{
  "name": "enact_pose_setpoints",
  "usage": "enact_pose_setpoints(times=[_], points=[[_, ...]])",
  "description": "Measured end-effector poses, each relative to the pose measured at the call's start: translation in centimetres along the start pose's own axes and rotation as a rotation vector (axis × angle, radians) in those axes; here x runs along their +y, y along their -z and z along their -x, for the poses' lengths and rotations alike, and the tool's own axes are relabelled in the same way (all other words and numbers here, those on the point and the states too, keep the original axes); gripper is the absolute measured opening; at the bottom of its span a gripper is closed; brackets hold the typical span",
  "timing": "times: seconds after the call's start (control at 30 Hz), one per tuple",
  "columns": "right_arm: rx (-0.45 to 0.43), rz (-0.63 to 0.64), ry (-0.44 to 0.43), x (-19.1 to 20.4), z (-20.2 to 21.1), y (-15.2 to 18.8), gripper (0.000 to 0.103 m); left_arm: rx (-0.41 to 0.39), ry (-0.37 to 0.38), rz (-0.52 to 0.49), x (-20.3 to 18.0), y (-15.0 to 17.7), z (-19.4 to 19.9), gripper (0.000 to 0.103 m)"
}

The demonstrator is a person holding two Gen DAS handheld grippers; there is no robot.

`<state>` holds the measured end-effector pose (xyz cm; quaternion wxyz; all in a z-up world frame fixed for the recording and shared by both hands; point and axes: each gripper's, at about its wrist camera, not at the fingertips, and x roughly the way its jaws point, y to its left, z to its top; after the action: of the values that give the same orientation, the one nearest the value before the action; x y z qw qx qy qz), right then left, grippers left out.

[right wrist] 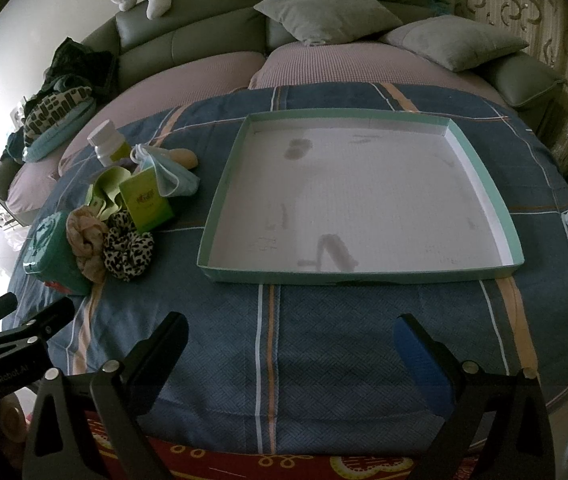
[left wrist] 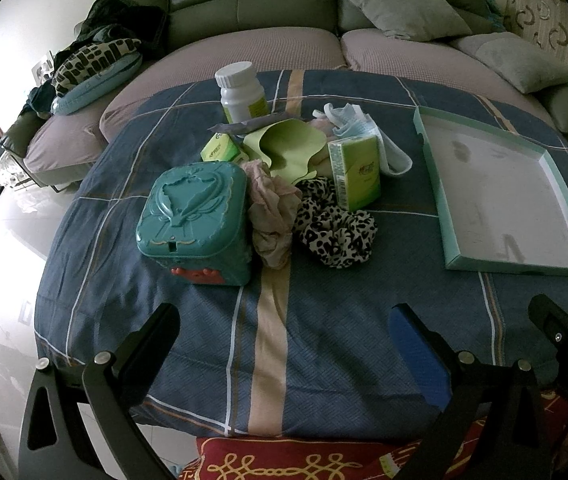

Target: Organize soft objects

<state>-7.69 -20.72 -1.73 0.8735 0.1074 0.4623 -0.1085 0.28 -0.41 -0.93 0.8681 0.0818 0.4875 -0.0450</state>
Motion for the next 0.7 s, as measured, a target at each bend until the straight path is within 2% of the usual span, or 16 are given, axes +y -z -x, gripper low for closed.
enact_pose_setpoints(times=[0.3, 0.5, 0.6, 0.7], points=[[0.005, 0.004, 0.009, 0.2, 0.0, 0.0, 0.103, 0.004, 0.009, 0.016, 0.2, -0.1, 0.1, 0.103], [0.004, 0.012, 0.018, 0.3, 0.2, -0.2, 0.103, -0.014, 0.071, 0.054, 1.3, -0.3, 0.7, 0.103], [-0.017, 0.020, 0.008, 0.4, 0.9, -0.9, 0.103, -0.018, 0.125, 0.101, 2.5, -0.7, 0.8, 0.103], [-0.049, 0.036, -0.014, 1.0, 1.6, -2.4, 0.103, -0.049, 0.117, 0.121, 3.8, -1.8, 1.2, 0.103]])
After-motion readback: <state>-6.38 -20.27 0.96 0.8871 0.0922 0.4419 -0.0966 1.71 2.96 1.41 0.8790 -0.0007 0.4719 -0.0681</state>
